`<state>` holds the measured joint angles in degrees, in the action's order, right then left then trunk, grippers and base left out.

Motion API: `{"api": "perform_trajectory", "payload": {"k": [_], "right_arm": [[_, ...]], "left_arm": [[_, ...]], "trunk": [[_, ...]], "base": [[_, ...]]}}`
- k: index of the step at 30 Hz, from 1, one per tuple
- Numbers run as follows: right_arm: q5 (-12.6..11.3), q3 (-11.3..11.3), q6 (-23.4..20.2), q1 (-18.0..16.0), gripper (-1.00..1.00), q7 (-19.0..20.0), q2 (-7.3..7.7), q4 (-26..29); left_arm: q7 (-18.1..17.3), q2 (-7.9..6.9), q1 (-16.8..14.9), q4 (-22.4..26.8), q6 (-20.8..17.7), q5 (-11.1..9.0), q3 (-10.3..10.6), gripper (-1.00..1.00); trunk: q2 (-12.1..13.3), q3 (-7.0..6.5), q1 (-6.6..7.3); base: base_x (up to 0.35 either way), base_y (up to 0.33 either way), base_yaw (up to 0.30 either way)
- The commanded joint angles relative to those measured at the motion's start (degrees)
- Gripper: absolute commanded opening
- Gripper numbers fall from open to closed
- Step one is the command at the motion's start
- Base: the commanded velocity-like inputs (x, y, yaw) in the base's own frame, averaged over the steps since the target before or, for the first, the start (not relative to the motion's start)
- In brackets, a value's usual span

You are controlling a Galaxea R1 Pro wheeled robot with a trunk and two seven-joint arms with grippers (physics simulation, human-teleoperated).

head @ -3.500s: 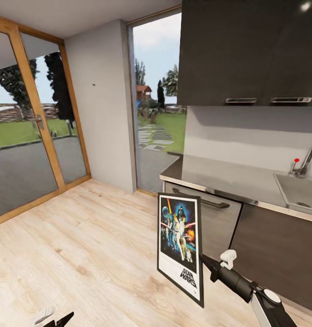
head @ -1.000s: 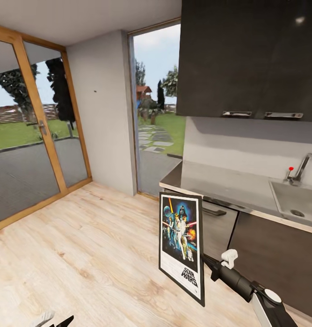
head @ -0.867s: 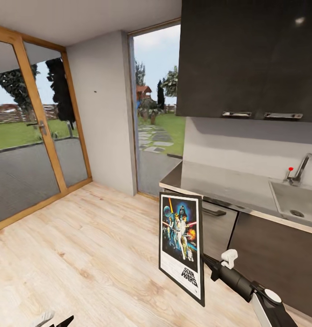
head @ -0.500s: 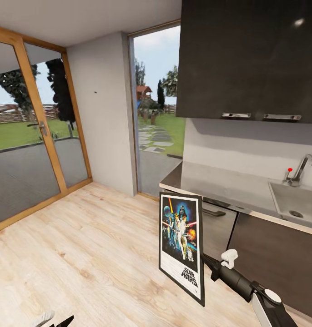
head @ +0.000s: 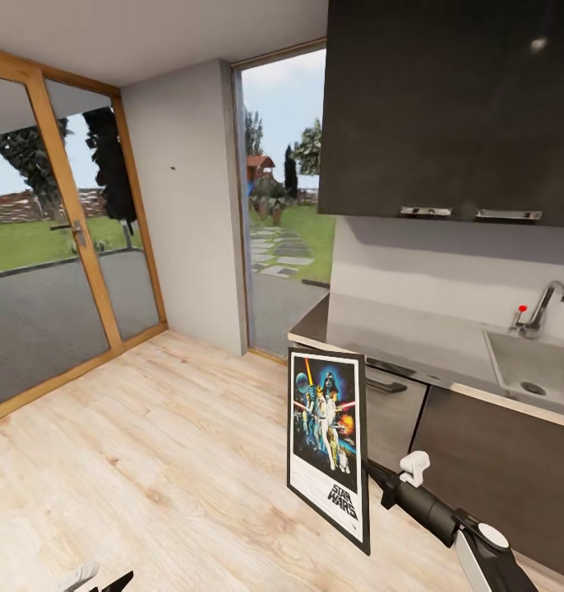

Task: Pick up the poster from the kitchen countertop and hang it on one of the wall nails in the kitchen.

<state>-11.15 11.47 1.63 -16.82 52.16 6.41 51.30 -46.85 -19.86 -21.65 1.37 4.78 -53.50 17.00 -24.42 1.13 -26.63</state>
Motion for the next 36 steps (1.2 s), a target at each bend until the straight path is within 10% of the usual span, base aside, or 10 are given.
{"api": "perform_trajectory", "payload": {"k": [1,36], "right_arm": [[-0.3,0.0,0.0,-0.1,-1.00,0.3,0.00,-0.1],[-0.2,0.1,0.0,-0.1,-1.00,0.3,0.09,-0.4]], "left_arm": [[-0.1,-0.01,-0.1,-0.1,0.5,-0.2,0.5,1.00],[-0.1,-0.01,-0.1,-0.1,0.5,-0.2,0.6,1.00]], "trunk": [[0.3,-0.07,0.19],[1.5,-0.61,0.85]], "base": [[0.000,0.000,0.000],[0.010,0.008,0.001]]}}
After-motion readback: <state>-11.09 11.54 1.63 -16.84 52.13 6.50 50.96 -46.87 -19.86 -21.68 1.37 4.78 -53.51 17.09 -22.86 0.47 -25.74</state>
